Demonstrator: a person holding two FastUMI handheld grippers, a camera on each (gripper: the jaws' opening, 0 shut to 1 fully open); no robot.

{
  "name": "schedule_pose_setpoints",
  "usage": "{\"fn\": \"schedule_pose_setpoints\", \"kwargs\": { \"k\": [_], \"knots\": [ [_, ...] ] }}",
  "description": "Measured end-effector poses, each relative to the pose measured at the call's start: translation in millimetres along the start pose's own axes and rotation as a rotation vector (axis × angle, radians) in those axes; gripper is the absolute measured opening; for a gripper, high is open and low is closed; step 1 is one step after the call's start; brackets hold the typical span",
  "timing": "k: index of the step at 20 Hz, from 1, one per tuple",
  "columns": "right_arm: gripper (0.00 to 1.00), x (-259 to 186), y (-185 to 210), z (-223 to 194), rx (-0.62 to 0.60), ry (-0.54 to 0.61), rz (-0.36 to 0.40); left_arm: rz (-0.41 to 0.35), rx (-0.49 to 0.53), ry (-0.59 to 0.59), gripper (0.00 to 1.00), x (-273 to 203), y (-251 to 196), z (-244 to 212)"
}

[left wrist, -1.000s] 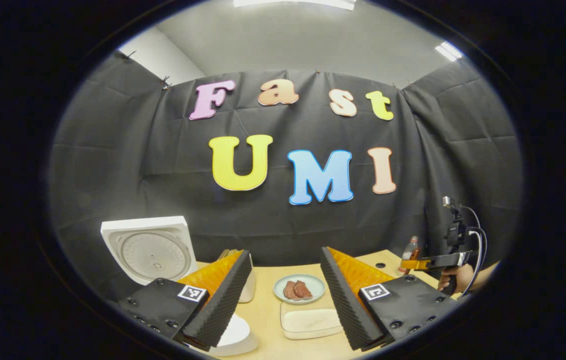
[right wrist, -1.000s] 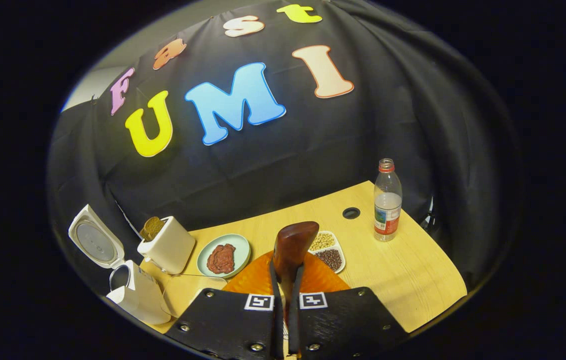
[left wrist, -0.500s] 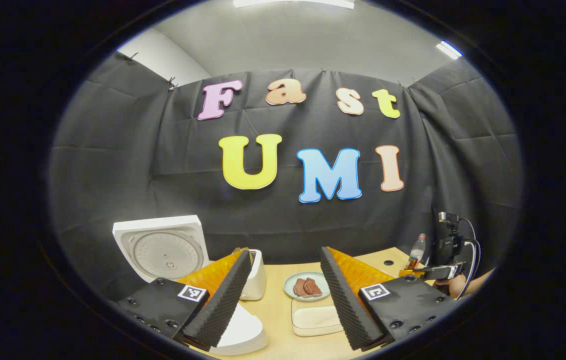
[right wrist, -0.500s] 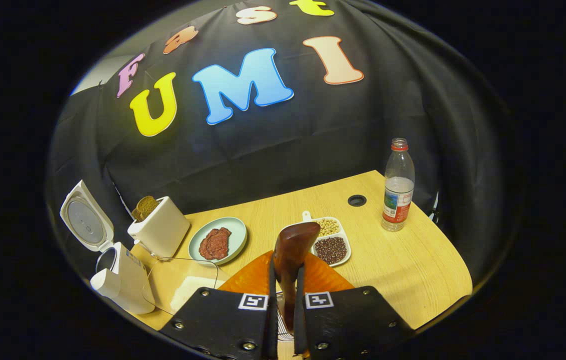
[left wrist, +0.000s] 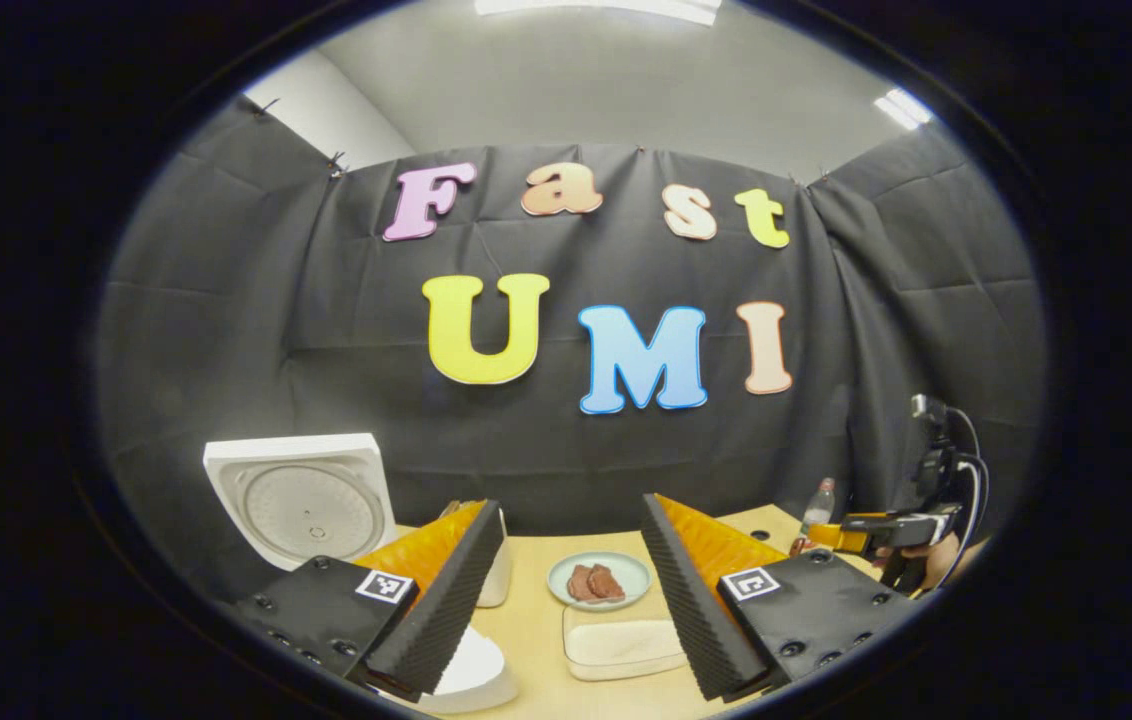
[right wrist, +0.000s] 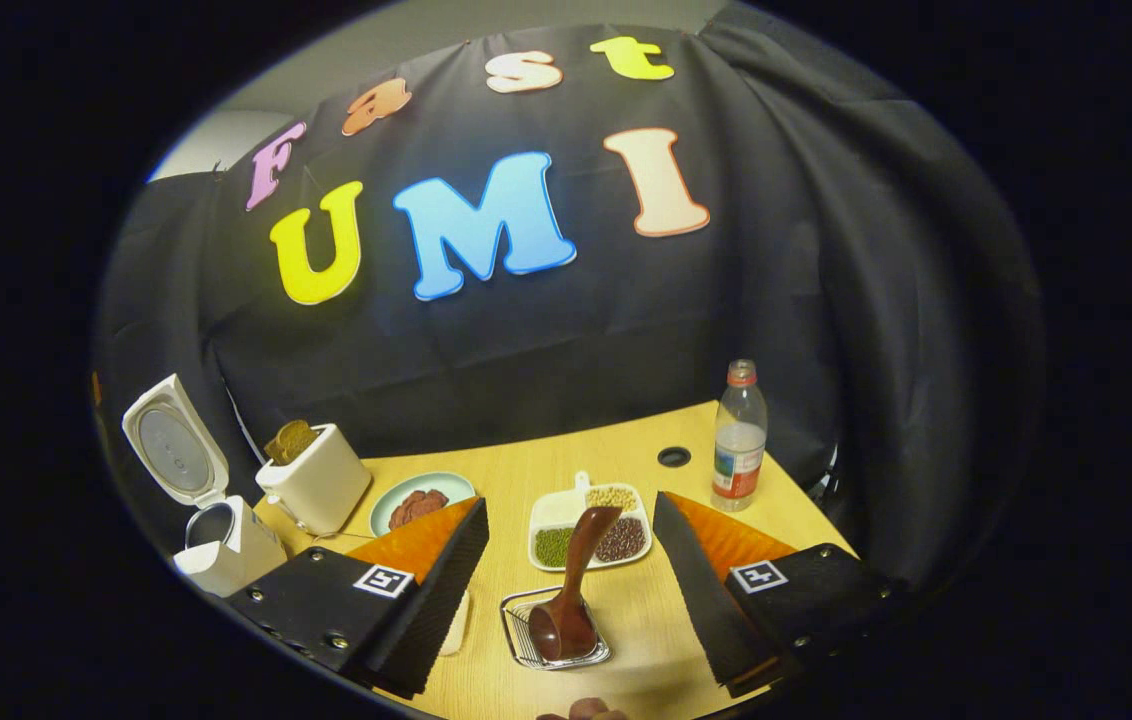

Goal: Close the left gripper, press the button to open the rice cooker; take a wooden spoon from the chopstick holder with the right hand, scoop a spoonful of rice and pour it into the rice cooker, then put the wooden spoon back into the chopstick holder.

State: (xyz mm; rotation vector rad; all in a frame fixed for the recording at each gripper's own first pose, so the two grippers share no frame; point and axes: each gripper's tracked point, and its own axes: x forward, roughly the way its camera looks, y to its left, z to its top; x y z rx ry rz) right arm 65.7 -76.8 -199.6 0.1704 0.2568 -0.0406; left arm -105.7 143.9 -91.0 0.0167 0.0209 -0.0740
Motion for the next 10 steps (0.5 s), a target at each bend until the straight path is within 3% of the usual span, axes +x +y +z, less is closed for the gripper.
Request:
{"fn": "schedule_pose_setpoints", "kwargs": {
  "k": [7,8,10],
  "knots": [
    [0.99,-50.6,23.8,80.1,-0.048,-0.158,-0.005,-0.03,0.003,-0.02,0.96,19.7,3.0,10.3],
    [0.95,-58.4,26.3,89.8,-0.06,-0.176,-0.011,-0.033,0.002,-0.023,0.96,22.0,3.4,12.6],
    [0.99,-67.1,30.8,105.1,-0.094,-0.203,-0.034,-0.037,0.001,-0.026,0.96,27.5,5.7,14.7]
  ]
}}
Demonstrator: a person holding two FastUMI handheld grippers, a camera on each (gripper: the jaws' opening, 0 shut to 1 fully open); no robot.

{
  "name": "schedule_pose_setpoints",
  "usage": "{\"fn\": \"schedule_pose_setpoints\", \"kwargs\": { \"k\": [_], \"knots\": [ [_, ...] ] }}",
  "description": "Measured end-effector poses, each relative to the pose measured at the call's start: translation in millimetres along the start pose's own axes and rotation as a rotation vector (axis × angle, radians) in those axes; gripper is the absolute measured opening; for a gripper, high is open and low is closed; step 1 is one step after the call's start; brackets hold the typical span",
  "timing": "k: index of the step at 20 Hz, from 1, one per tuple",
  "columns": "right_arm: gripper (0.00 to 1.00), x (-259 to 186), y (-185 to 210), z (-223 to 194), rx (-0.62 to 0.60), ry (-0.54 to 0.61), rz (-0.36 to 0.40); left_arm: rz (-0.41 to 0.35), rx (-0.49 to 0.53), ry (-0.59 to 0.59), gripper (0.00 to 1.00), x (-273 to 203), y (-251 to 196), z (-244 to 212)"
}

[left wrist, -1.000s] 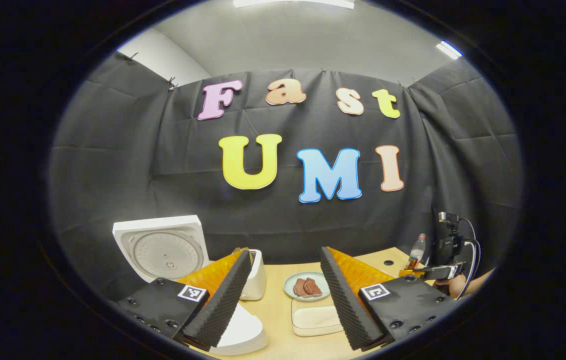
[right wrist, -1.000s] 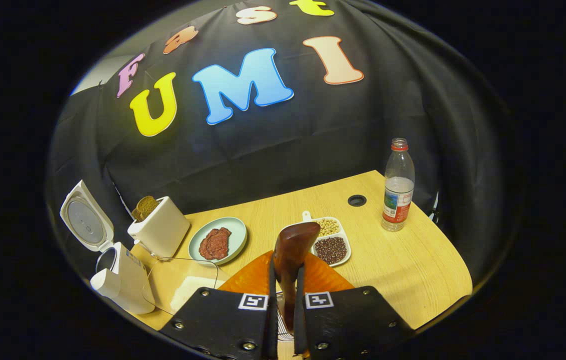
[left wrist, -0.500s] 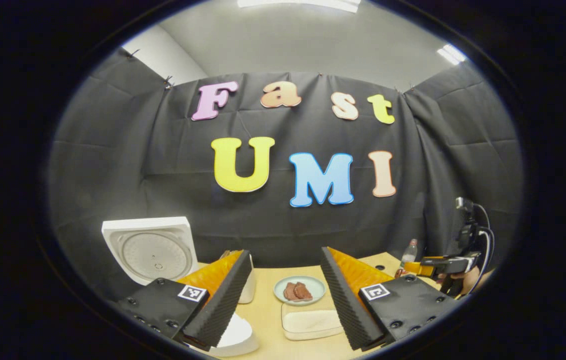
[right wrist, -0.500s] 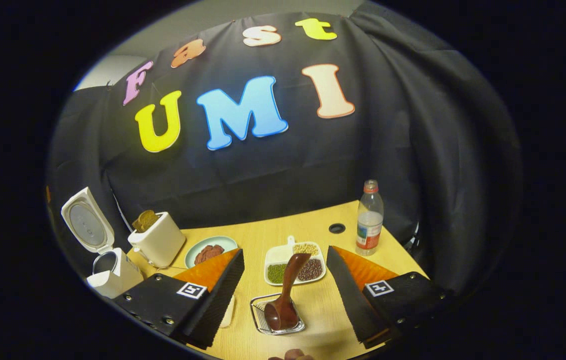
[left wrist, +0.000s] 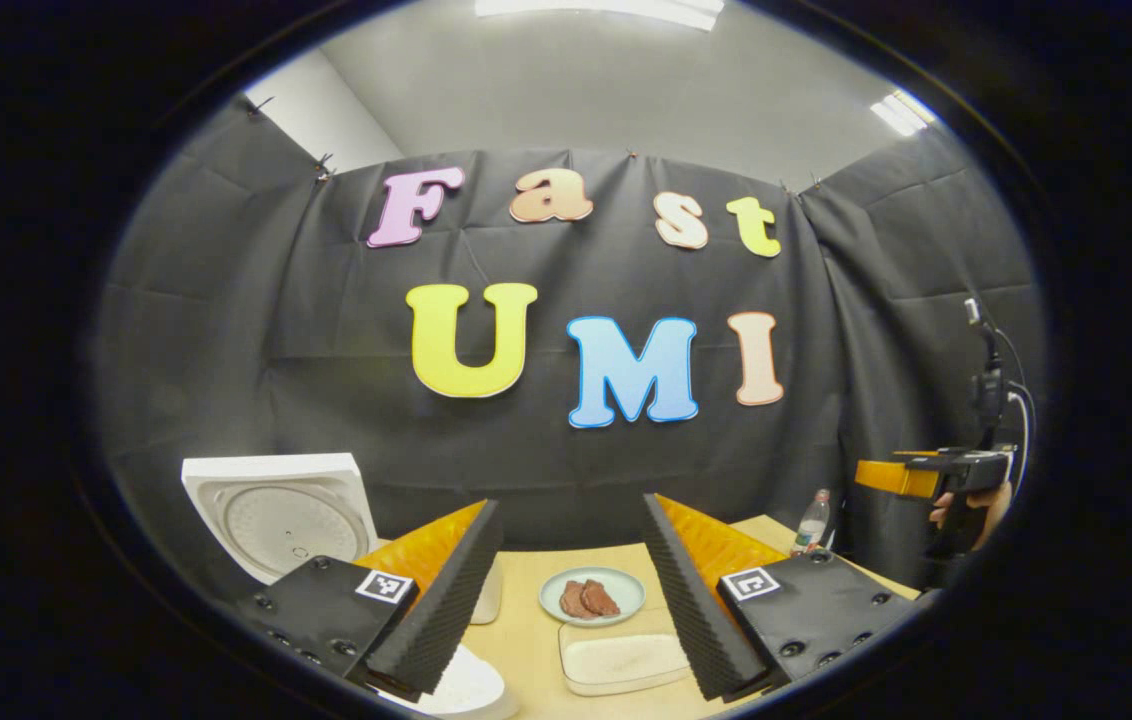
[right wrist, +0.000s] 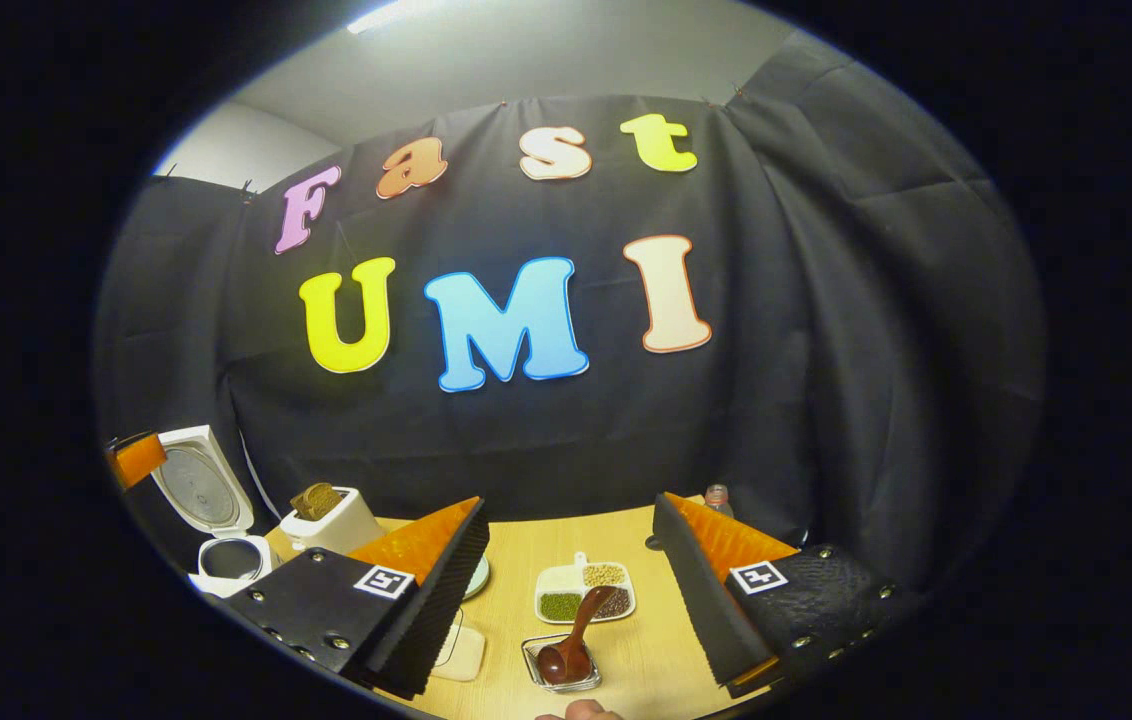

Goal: Close the left gripper, press the button to open the rice cooker; take a wooden spoon from the chopstick holder with the right hand, scoop a spoonful of rice and pour it into the rice cooker, then put the wooden spoon back into the chopstick holder.

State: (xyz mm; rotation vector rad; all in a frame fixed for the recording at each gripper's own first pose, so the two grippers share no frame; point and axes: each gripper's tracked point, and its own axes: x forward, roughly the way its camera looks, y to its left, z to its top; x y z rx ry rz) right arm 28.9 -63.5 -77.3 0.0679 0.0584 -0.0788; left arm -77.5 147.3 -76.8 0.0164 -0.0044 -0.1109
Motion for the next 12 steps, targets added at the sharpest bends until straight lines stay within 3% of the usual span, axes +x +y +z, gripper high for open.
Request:
{"fn": "schedule_pose_setpoints", "kwargs": {
  "k": [5,12],
  "knots": [
    [0.99,-8.5,23.7,28.7,-0.04,-0.034,0.021,0.019,-0.019,-0.004,0.97,12.7,16.8,11.2],
    [0.99,2.0,38.7,23.9,-0.027,-0.016,0.038,0.164,0.009,-0.009,0.96,21.7,106.8,37.7]
  ]
}}
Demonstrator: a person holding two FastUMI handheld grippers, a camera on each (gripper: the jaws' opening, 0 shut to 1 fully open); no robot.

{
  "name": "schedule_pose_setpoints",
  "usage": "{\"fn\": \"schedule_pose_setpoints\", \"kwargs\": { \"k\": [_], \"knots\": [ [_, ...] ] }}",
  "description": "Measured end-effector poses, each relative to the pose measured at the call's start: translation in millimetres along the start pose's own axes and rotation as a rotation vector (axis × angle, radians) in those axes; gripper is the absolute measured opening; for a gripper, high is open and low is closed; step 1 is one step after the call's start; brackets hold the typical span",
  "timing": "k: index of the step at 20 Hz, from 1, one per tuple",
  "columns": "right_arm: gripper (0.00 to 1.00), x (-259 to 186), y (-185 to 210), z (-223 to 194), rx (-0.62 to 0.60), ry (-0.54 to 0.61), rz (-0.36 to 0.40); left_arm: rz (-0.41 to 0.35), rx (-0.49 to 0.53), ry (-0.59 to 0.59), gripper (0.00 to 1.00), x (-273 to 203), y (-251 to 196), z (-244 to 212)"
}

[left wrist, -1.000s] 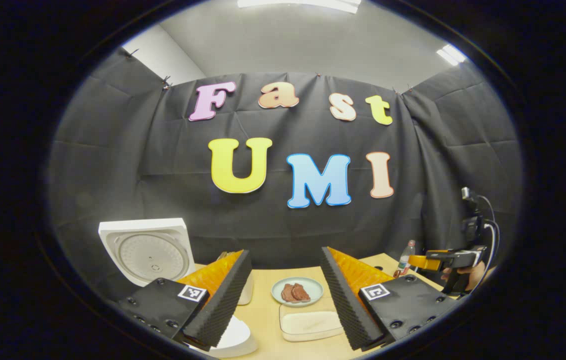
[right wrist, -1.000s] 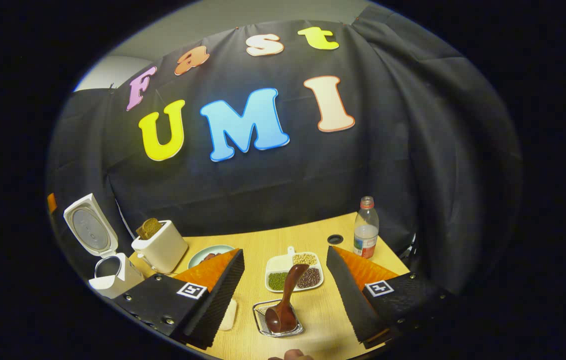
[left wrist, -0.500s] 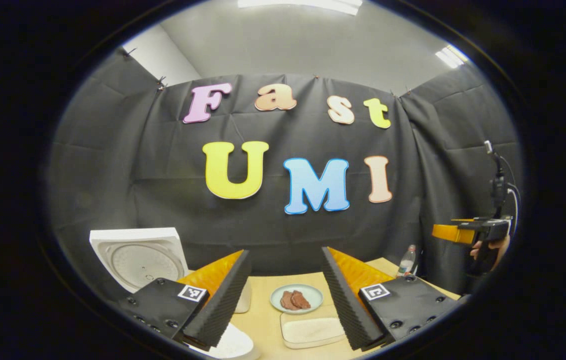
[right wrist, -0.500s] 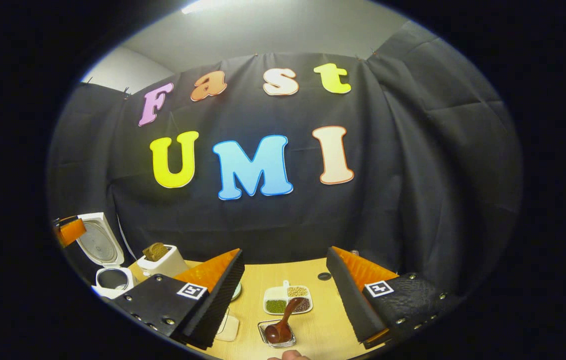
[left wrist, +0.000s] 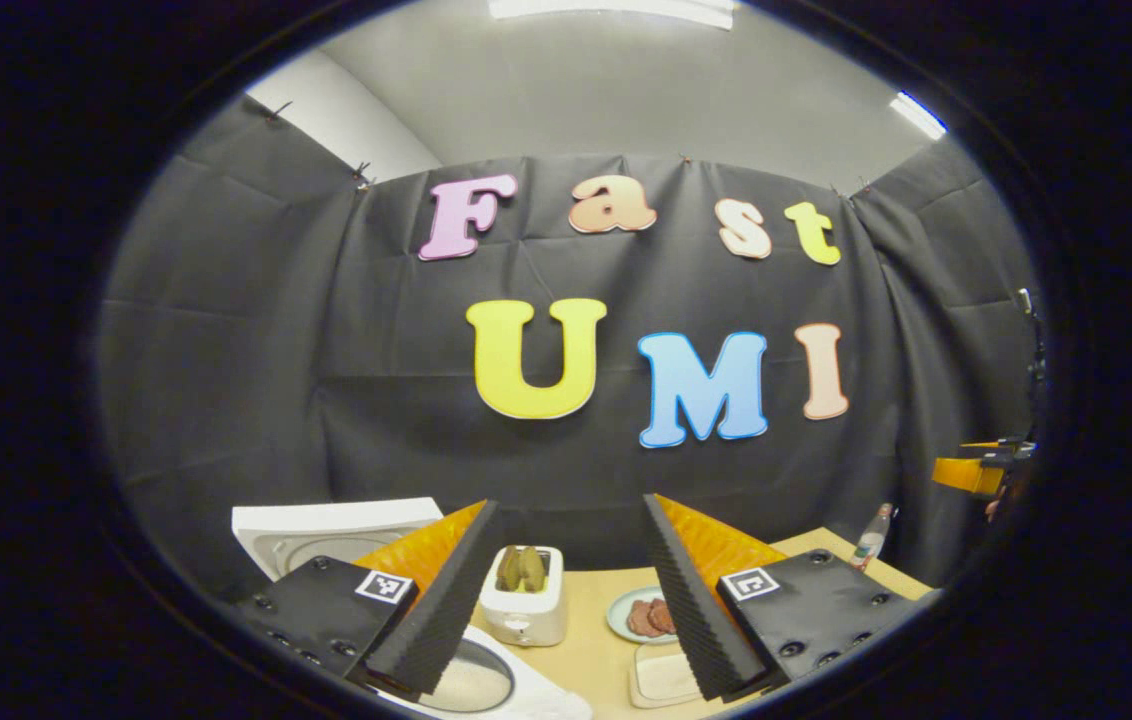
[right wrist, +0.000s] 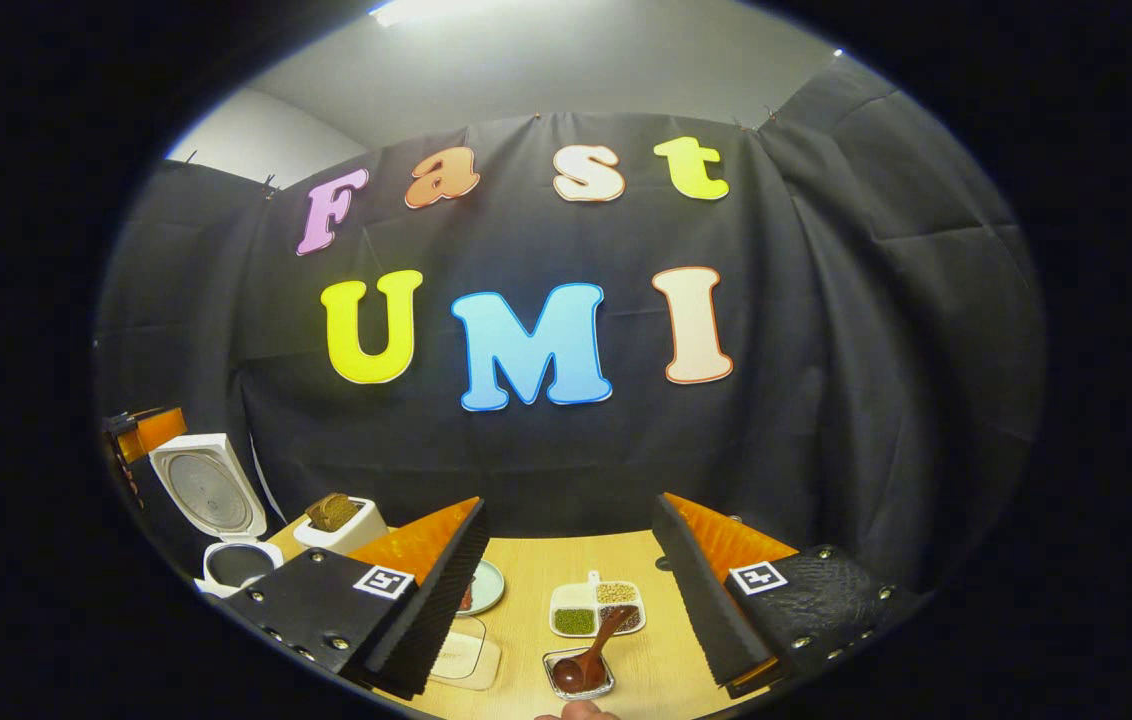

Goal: Close the left gripper, press the button to open the rice cooker; take a wooden spoon from the chopstick holder with the right hand, scoop a spoonful of rice and pour it into the rice cooker, then put the wooden spoon back into the chopstick holder.

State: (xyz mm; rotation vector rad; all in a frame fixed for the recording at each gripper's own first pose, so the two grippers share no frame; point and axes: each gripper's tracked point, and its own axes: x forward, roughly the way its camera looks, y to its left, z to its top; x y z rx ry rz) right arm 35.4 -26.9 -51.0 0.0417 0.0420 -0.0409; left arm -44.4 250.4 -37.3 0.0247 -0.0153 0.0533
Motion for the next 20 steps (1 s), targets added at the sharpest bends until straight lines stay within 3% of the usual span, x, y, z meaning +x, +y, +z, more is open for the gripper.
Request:
{"fn": "schedule_pose_setpoints", "kwargs": {
  "k": [5,17,20],
  "knots": [
    [0.99,9.2,3.8,-4.4,0.015,0.019,-0.008,0.094,-0.072,0.021,0.97,15.7,66.2,-2.6],
    [0.99,21.9,6.6,-10.9,-0.001,0.042,-0.035,0.282,-0.026,0.029,0.96,82.3,202.9,-3.2],
    [0.99,22.2,8.3,-10.9,0.008,0.042,-0.034,0.332,-0.076,0.065,0.96,104.3,233.2,-23.6]
  ]
}}
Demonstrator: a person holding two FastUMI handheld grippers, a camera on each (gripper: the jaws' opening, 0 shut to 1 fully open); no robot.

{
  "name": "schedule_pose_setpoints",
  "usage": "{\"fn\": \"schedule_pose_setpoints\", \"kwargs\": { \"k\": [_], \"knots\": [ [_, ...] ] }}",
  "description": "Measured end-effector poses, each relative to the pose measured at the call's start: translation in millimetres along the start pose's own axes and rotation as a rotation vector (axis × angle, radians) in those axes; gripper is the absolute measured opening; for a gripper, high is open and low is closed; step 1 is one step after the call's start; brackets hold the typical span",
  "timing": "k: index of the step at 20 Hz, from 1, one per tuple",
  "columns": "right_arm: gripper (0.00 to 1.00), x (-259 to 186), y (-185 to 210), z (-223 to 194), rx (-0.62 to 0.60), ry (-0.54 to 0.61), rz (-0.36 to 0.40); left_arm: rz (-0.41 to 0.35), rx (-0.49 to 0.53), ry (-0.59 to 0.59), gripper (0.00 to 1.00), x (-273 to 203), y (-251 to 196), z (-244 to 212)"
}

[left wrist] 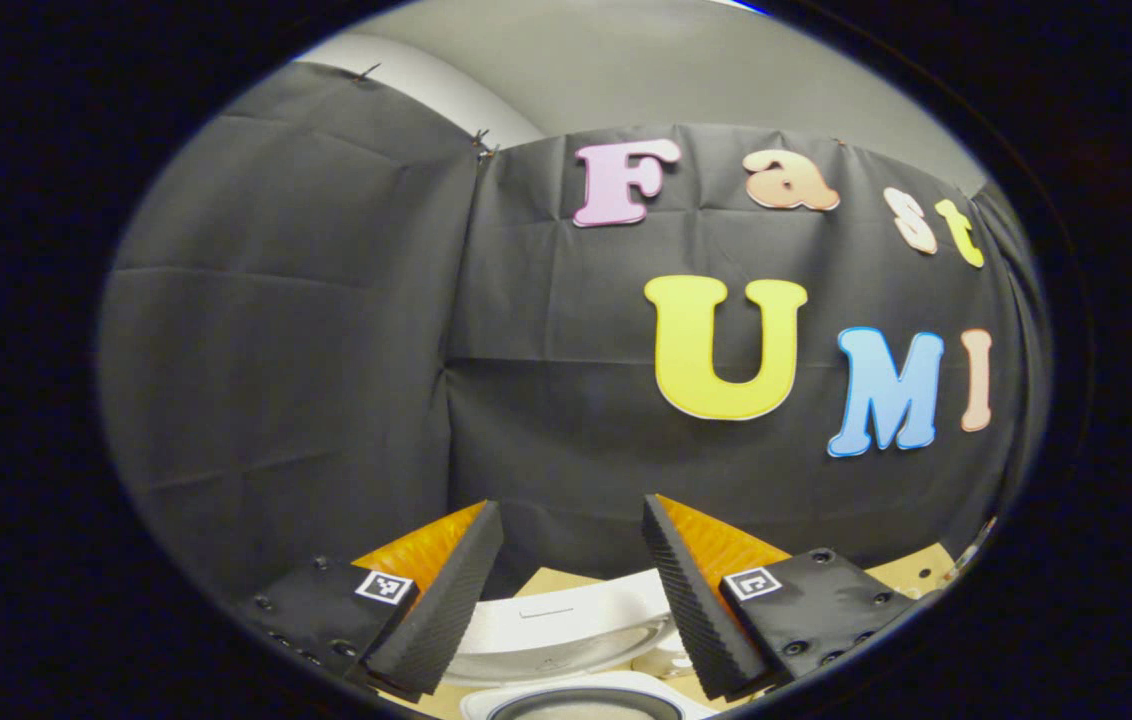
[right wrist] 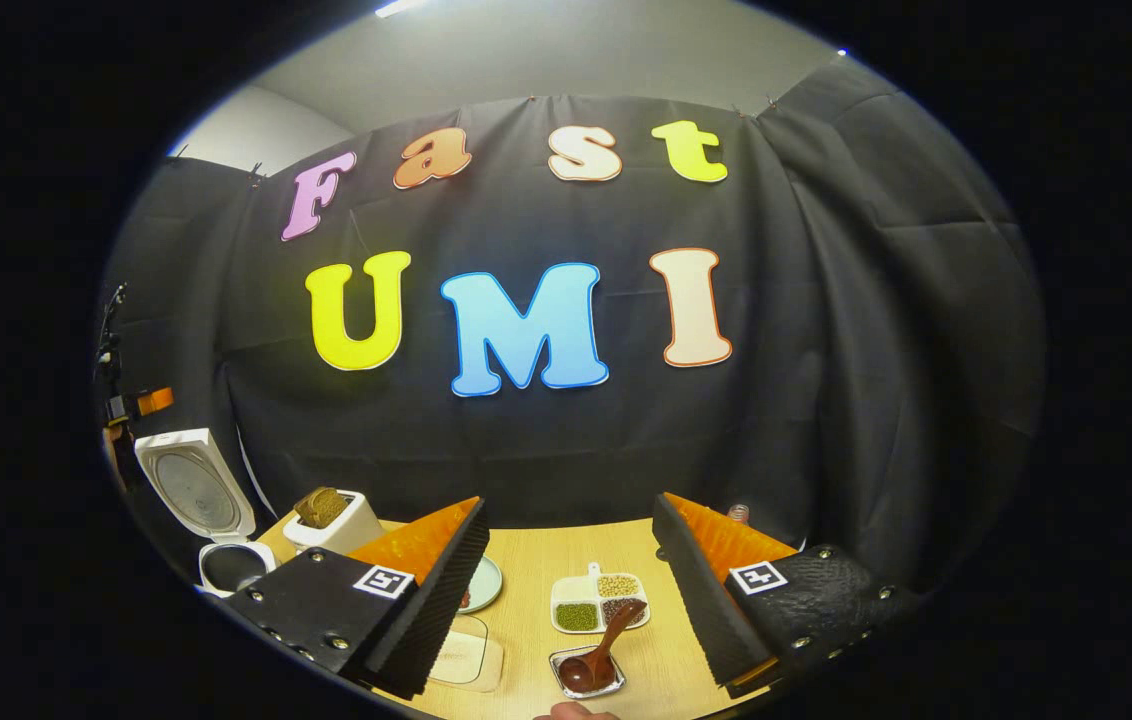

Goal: Close the left gripper, press the button to open the rice cooker; take a wooden spoon from the chopstick holder with the right hand, scoop a spoonful of rice and pour it into the rice cooker, then put the wooden spoon back into the chopstick holder.

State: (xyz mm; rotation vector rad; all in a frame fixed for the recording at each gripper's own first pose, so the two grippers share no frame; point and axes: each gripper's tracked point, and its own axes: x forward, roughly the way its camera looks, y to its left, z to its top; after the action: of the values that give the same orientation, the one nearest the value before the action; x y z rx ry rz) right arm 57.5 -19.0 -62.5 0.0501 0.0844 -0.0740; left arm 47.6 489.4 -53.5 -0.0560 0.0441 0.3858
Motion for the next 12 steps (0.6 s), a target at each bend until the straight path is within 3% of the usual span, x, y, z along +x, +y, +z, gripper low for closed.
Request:
{"fn": "schedule_pose_setpoints", "kwargs": {
  "k": [5,6,8,9,12],
  "knots": [
    [0.99,-1.1,-1.5,-3.0,-0.004,0.012,-0.002,0.057,0.003,0.124,0.98,24.3,16.7,-50.8],
    [0.99,-1.6,-1.2,-1.7,-0.001,0.008,0.004,0.076,0.059,0.106,0.98,18.2,20.9,-48.4],
    [0.99,-2.0,0.5,-2.8,0.006,0.009,0.01,0.075,0.033,0.11,0.99,15.8,16.0,-47.3],
    [0.99,-2.0,2.2,-4.1,0.01,0.01,0.016,0.074,0.03,0.113,0.93,11.3,12.3,-47.0],
    [0.99,-1.8,5.3,-7.9,0.011,0.019,0.034,0.065,0.04,0.095,0.96,-12.0,2.0,-50.5]
  ]
}}
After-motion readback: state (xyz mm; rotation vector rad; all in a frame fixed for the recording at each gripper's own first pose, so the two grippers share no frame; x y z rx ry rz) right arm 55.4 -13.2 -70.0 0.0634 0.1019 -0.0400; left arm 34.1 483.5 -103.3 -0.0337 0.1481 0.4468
